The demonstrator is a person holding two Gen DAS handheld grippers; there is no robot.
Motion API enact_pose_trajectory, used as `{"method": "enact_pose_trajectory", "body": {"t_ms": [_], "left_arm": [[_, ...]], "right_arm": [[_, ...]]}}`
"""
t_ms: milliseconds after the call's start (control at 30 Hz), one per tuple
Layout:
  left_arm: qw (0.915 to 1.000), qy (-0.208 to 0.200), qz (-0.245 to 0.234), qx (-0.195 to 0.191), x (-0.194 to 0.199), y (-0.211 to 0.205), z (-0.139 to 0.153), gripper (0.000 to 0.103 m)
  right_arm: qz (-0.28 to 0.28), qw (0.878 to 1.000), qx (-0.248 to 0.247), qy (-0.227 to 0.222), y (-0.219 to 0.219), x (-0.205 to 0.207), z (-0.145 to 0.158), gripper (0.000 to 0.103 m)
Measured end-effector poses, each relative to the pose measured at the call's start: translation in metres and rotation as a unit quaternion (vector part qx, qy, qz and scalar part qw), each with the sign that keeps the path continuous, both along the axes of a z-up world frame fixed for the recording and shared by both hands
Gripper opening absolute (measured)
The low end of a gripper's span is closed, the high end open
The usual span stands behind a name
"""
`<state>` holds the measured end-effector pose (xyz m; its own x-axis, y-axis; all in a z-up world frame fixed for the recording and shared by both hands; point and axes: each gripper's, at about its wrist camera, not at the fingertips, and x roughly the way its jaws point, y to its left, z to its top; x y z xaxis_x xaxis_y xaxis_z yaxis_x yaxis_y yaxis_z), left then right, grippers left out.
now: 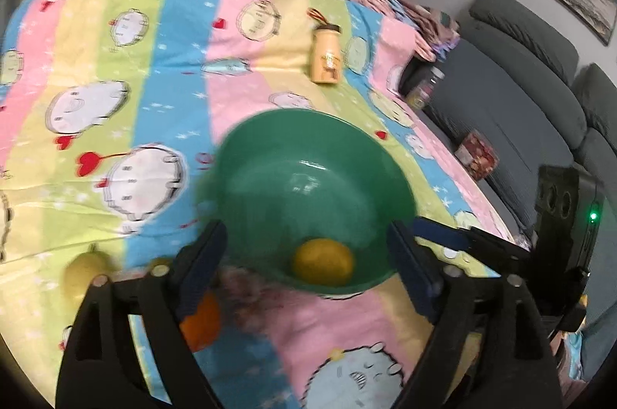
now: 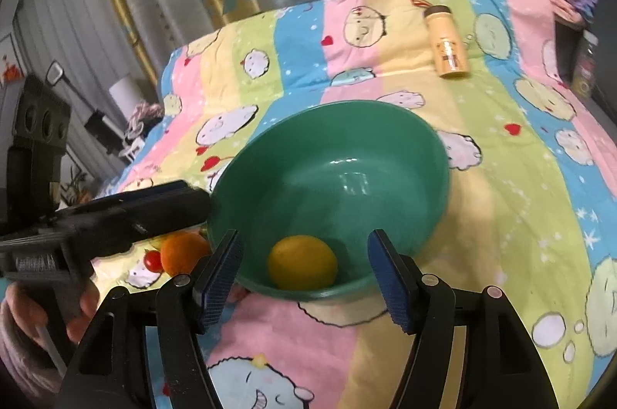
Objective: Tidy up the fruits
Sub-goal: 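Carry the grapefruit into the green basin and open the right gripper, then reach the right gripper to the orange and close on it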
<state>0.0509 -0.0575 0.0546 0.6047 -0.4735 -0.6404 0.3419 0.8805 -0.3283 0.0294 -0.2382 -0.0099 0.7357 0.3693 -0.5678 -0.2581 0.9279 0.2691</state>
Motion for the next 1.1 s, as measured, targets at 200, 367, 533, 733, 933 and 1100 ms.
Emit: {"method": "enact_pose_trajectory", "body": {"t_ms": [200, 367, 533, 733, 933, 1100], "left_arm": [[0.9977, -0.016, 0.064, 0.015, -0.021, 0.045, 0.010, 0.092], [0.9933, -0.014, 0.113, 0.020, -0.041, 0.081, 0.011, 0.092], [0.9911, 0.009, 0.133, 0.008, -0.060, 0.105, 0.001, 0.092], [0.9898, 0.027, 0.138, 0.018, -0.077, 0.114, -0.010, 0.092], [0.9907, 0.031, 0.131, 0.020, -0.088, 0.113, -0.017, 0.092], [0.9915, 0.045, 0.120, 0.018, -0.091, 0.108, -0.027, 0.092]], "right_arm": [[-0.011, 1.000, 0.018, -0.003, -0.013, -0.017, 0.004, 0.069], [-0.004, 1.000, 0.023, -0.001, -0.010, -0.028, 0.006, 0.069], [0.013, 1.000, 0.019, 0.002, 0.000, -0.038, 0.006, 0.070], [0.031, 0.999, 0.010, 0.004, 0.016, -0.049, 0.005, 0.070], [0.053, 0.998, 0.000, 0.014, 0.036, -0.058, -0.001, 0.070], [0.081, 0.996, -0.020, 0.025, 0.061, -0.061, -0.010, 0.070]]}}
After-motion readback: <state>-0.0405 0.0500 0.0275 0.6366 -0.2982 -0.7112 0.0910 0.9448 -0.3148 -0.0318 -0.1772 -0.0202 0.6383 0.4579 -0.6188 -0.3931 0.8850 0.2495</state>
